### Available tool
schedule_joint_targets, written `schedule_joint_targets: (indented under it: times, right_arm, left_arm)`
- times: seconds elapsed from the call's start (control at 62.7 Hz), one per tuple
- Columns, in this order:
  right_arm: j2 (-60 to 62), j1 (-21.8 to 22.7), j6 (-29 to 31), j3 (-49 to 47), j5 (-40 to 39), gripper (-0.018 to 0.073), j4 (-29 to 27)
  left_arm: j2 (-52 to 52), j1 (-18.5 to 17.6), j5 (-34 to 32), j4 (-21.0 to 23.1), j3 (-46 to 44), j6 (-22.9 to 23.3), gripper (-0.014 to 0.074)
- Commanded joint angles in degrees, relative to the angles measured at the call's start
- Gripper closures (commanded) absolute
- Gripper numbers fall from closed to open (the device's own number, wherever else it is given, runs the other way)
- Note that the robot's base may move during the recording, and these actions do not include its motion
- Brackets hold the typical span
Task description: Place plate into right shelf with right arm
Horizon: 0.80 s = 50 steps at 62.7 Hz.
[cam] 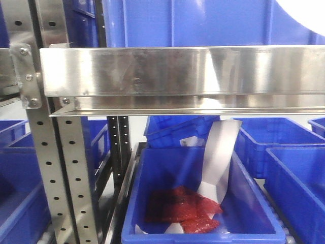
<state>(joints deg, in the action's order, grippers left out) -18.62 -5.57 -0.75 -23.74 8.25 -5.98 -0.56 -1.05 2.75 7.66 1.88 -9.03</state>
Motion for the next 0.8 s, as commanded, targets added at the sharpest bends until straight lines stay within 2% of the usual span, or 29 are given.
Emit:
schedule_joint_targets:
  times: [0.0,0.686,0.782]
  right_arm:
    - [-0.37,0.35,0.29,-1.76,-6.05,0.0512,-0.33]
    - [-0.37,0.35,0.29,-1.76,-5.99,0.0512,-0.33]
    - [-0.76,0.35,0.18,-2.33,-9.67,0.0512,-0.43]
  left_arm:
    - [-0.59,-0.11,-5.16,0.47,0.59,0.4,0.0724]
    - [-0.59,-0.11,-5.16,0.47,0.59,0.4,0.0724]
    - [-0.59,-0.11,-5.16,0.47,0.59,0.4,0.0724]
